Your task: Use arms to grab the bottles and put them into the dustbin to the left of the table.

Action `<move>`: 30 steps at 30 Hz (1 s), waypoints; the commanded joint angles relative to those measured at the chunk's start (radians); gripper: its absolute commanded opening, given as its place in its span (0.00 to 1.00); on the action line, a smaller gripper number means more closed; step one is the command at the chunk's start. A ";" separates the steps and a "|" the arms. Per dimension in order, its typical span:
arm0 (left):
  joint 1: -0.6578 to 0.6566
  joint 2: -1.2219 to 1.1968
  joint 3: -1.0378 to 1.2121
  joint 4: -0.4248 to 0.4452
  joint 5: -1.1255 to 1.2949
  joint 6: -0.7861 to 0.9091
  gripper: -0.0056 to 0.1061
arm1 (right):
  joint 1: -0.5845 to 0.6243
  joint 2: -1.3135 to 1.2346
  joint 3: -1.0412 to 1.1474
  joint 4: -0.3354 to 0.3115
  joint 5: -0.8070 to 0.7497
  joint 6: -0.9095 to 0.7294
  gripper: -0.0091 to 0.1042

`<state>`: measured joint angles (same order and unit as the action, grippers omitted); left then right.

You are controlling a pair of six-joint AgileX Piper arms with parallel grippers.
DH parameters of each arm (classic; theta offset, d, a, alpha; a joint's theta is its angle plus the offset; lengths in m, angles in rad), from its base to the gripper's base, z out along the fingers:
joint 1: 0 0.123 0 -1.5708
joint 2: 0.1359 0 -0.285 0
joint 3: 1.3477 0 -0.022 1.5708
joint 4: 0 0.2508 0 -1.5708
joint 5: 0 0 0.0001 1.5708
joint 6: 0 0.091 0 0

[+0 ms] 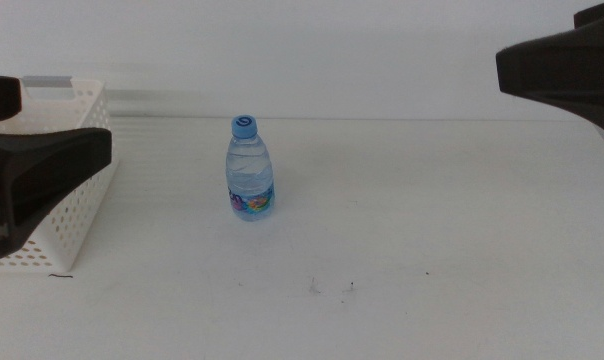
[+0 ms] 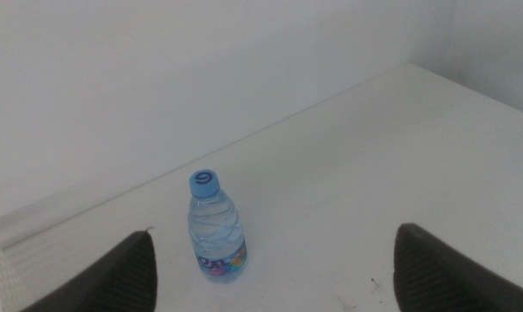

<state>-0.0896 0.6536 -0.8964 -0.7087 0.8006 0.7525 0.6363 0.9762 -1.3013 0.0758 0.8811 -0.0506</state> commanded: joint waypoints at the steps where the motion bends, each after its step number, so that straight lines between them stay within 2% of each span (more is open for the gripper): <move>1: -0.007 -0.003 0.004 -0.006 -0.012 -0.010 0.89 | 0.003 -0.003 -0.008 0.005 -0.021 -0.009 0.89; 12: -0.021 0.017 0.006 0.024 -0.058 -0.050 0.89 | 0.003 -0.003 -0.008 0.005 -0.021 -0.009 0.89; 14: -0.063 0.027 0.035 0.110 -0.108 -0.137 0.89 | 0.003 -0.003 -0.008 0.005 -0.021 -0.009 0.89; 17: -0.206 0.019 0.184 0.301 -0.296 -0.392 0.89 | 0.003 -0.003 -0.008 0.005 -0.021 -0.009 0.89; 20: -0.424 0.012 0.415 0.565 -0.704 -0.693 0.89 | 0.003 -0.003 -0.008 0.010 -0.021 -0.009 0.89; 21: -0.477 0.021 0.514 0.616 -0.895 -0.764 0.89 | 0.003 -0.003 -0.008 0.010 -0.021 -0.009 0.89; 22: -0.502 0.041 0.587 0.600 -1.037 -0.797 0.89 | 0.003 -0.003 -0.008 0.010 -0.021 -0.009 0.89; 24: -0.535 0.105 0.732 0.487 -1.284 -0.796 0.89 | 0.003 -0.003 -0.008 0.008 -0.021 -0.009 0.89; 27: -0.539 0.222 0.817 0.398 -1.365 -0.769 0.89 | 0.003 -0.003 -0.008 0.006 -0.021 -0.009 0.89; 30: -0.537 0.332 0.822 0.368 -1.403 -0.683 0.89 | 0.003 -0.003 -0.008 0.010 -0.021 -0.009 0.89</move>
<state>-0.6202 0.9359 -0.0806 -0.3080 -0.5195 0.0343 0.6363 0.9762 -1.3013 0.0880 0.8698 -0.0506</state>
